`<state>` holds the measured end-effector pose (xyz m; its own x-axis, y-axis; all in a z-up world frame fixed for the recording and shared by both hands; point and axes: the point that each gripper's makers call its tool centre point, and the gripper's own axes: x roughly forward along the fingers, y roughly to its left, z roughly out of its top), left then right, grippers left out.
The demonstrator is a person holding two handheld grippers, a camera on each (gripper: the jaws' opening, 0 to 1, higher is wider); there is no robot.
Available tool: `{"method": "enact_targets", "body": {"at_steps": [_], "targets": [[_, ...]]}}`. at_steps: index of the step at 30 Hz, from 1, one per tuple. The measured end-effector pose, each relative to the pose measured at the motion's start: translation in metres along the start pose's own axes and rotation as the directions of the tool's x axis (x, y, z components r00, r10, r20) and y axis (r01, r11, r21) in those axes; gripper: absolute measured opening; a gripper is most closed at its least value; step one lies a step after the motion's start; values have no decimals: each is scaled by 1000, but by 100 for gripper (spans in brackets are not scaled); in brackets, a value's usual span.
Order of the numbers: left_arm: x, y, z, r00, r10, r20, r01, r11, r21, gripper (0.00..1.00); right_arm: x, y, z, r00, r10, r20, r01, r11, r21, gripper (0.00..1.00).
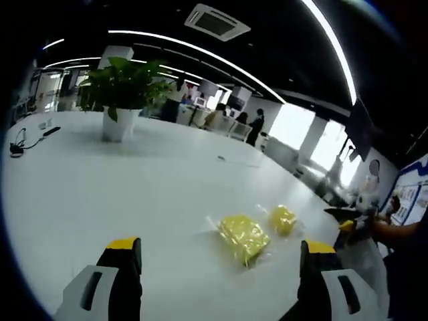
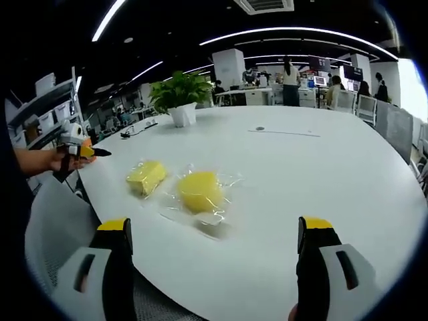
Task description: Compare the silicone blocks by pressing each to a similar depth, holding the contact briefly, and releasing to observe deformation and rebound differences across the visible hardness samples.
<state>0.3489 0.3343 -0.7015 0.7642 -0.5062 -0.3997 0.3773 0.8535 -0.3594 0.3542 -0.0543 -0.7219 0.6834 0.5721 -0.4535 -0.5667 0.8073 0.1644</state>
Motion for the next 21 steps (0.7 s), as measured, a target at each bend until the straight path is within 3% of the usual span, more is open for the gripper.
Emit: {"method": "enact_targets", "body": {"at_steps": [3, 11, 21], "targets": [[-1, 0, -2, 1000, 12, -27, -10, 998, 66, 100, 2, 0, -4, 1000, 1, -9, -1, 1000, 5, 96], [-4, 5, 9, 1000, 6, 13, -6, 1000, 16, 100, 6, 3, -8, 1000, 7, 3, -7, 999, 37, 96], [11, -1, 16, 998, -57, 2, 57, 998, -8, 100, 6, 1, -1, 1000, 4, 16, -5, 999, 44, 96]]}}
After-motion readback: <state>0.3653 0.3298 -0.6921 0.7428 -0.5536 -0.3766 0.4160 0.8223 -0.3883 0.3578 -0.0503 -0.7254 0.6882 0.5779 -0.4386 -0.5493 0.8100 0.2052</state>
